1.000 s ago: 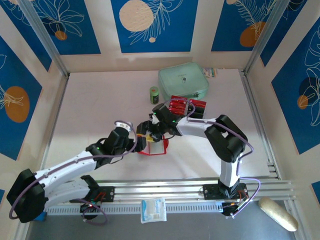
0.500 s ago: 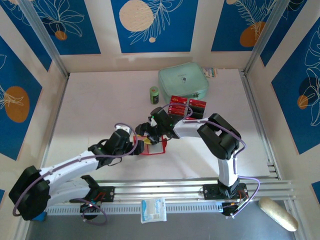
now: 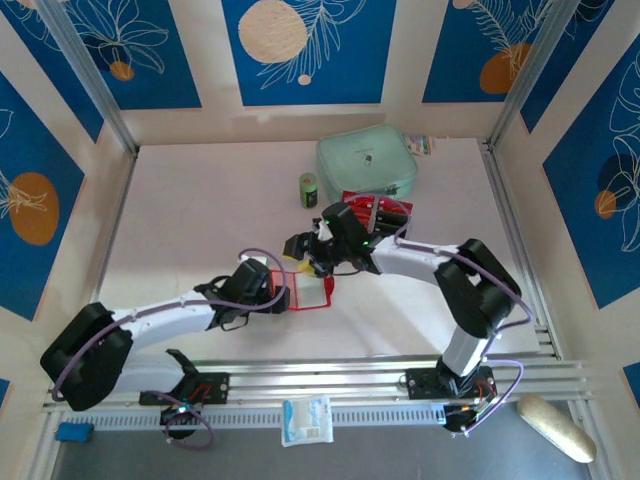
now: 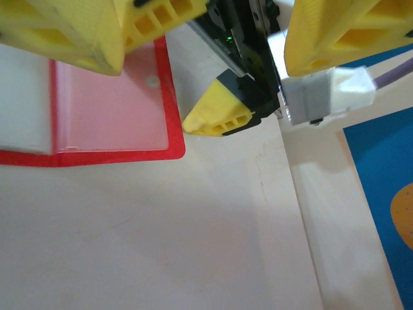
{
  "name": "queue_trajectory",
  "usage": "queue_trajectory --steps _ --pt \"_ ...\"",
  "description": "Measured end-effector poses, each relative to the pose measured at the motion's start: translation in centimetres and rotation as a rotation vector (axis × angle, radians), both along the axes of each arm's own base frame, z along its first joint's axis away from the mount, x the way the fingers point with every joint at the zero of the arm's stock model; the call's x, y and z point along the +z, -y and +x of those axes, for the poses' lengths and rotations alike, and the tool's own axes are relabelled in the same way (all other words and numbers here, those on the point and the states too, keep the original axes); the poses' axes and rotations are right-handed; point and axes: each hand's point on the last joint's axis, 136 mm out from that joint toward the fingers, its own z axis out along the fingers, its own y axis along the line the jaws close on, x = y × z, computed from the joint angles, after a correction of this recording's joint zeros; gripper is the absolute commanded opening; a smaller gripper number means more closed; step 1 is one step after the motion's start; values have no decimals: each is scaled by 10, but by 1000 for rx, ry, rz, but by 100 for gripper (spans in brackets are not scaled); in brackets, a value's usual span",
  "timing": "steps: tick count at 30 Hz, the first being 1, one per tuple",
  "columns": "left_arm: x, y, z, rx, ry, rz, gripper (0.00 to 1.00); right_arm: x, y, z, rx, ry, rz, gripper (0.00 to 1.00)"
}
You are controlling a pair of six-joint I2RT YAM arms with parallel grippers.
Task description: Put the credit cards into the card holder
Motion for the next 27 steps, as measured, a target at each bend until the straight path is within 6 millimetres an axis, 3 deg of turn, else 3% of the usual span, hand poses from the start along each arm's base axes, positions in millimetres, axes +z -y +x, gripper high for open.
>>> queue_trajectory --steps 7,12,16,19,21,24,27 --pt "4 4 6 5 16 -8 100 8 58 -11 -18 156 -241 65" --pt "10 8 12 7 29 -13 100 -22 93 -22 6 156 -424 63" --pt "9 10 14 2 26 -5 100 -44 100 -25 41 127 -490 55" --pt "6 10 15 0 19 3 100 -61 102 -26 65 102 -526 45" --pt "4 10 15 0 13 9 100 -71 104 -27 79 89 -546 32" --pt "4 10 16 -5 12 15 100 -78 106 -26 84 75 -560 11" --pt "5 12 18 -13 17 15 100 -78 109 -23 74 75 -560 0"
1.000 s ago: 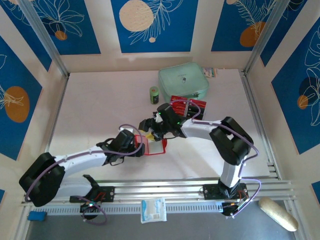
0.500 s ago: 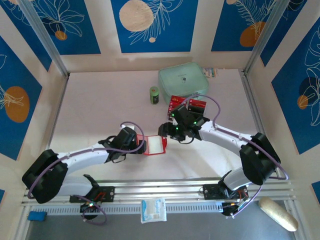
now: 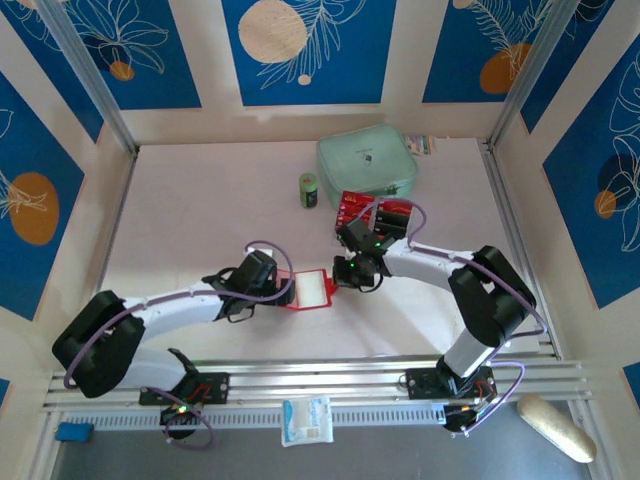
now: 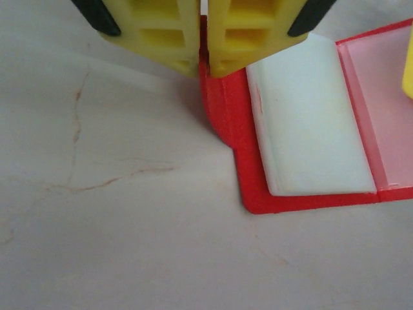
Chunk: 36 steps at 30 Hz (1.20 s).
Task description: Put the credit cards into the card holder
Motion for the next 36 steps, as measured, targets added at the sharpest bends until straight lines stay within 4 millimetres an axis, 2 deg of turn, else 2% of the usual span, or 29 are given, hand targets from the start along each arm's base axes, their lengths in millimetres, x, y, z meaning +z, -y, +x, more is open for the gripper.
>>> queue_trajectory --steps 4,12,13,15,17,19,22,26,29,32,36 --pt "0 1 0 -8 -2 -1 100 4 5 1 -11 14 6 0" --pt "-11 1 -1 -18 -31 17 100 9 25 -20 -38 14 15 2" --pt "-11 1 -1 -17 -31 18 100 9 27 -22 -41 13 15 11" --pt "-11 1 0 -17 -32 19 100 10 31 -27 -51 11 14 38" --pt "-11 2 0 -19 -31 19 100 14 36 -27 -57 16 15 49" --pt "-11 2 0 -19 -31 19 100 21 42 -23 -65 28 14 54" --pt "-11 2 0 -20 -30 19 100 40 52 -7 -75 71 14 58" --pt "-11 2 0 -21 -31 15 100 87 56 36 -33 208 31 60" --pt "-11 2 0 -21 -30 14 100 112 52 68 41 291 10 56" --pt "-11 2 0 -20 -28 11 100 116 41 91 142 322 -35 51" --pt "-11 2 -1 -17 -27 4 100 98 34 107 254 307 -130 45"
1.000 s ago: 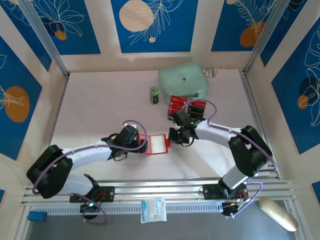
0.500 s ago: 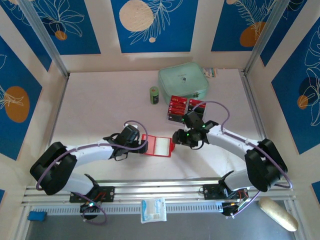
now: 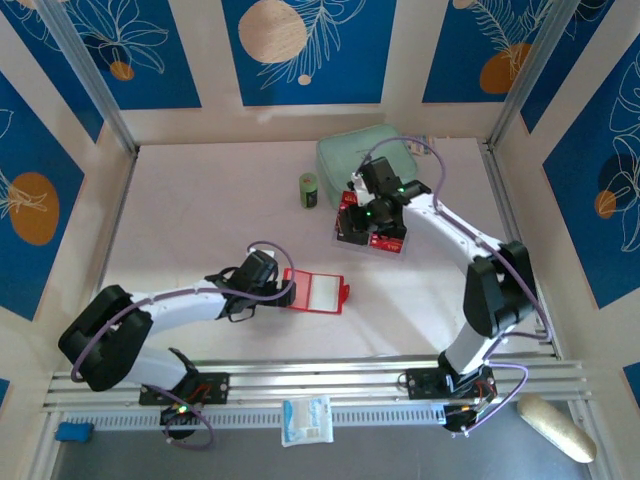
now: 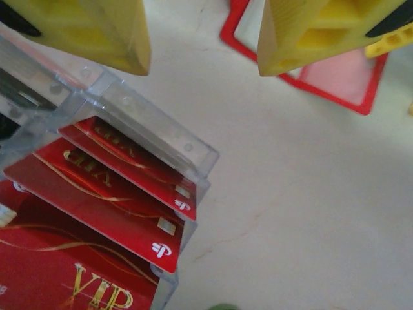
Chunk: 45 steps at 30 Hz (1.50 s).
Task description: Put the credit cards into the card holder
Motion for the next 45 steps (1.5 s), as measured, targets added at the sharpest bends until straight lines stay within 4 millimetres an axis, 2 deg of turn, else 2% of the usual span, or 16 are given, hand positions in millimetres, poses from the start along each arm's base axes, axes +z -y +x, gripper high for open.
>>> queue_trajectory --steps 5,15,23,38,42,45 --pt "1 0 0 6 2 -9 100 -20 0 8 91 3 -152 39" --pt "0 0 1 9 5 -13 100 -37 -1 16 228 64 -373 39" --pt "1 0 1 10 7 -15 100 -59 0 18 289 63 -495 39" --pt "1 1 1 9 5 -17 100 -63 -1 22 336 101 -589 22" --pt "1 1 1 9 5 -17 100 -63 -3 23 344 110 -583 39" --pt "1 1 1 9 6 -18 100 -66 -2 22 358 108 -591 42"
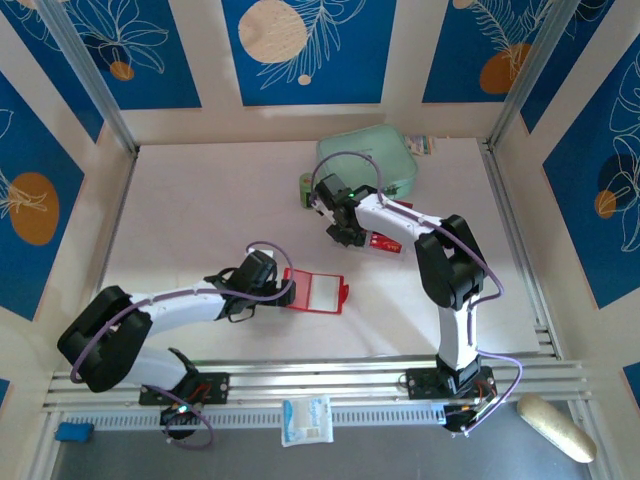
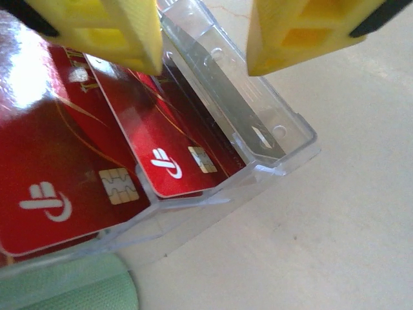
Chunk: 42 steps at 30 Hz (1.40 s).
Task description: Put the credit cards into the card holder
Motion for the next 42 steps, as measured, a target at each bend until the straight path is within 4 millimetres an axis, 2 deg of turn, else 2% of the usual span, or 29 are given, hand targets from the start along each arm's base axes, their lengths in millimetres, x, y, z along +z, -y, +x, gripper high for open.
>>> queue_trajectory --steps 6,13,20,26,33,37,42 --pt "0 0 0 0 0 -1 100 0 1 1 9 4 -10 41" --pt "0 0 0 4 -1 -3 100 0 0 0 19 2 -11 33" --pt "0 0 0 5 -1 -4 100 -1 -3 -1 38 -6 -6 23" --pt "-1 0 0 6 -3 -2 100 -2 -5 -4 71 -10 -13 9" --pt "-1 0 1 7 -2 -3 100 -2 -8 -9 123 -1 -14 1" --pt "-1 0 1 7 -2 -3 100 10 -10 -12 146 30 0 0" --pt "1 1 0 4 -3 -8 100 46 -26 -17 180 109 61 0"
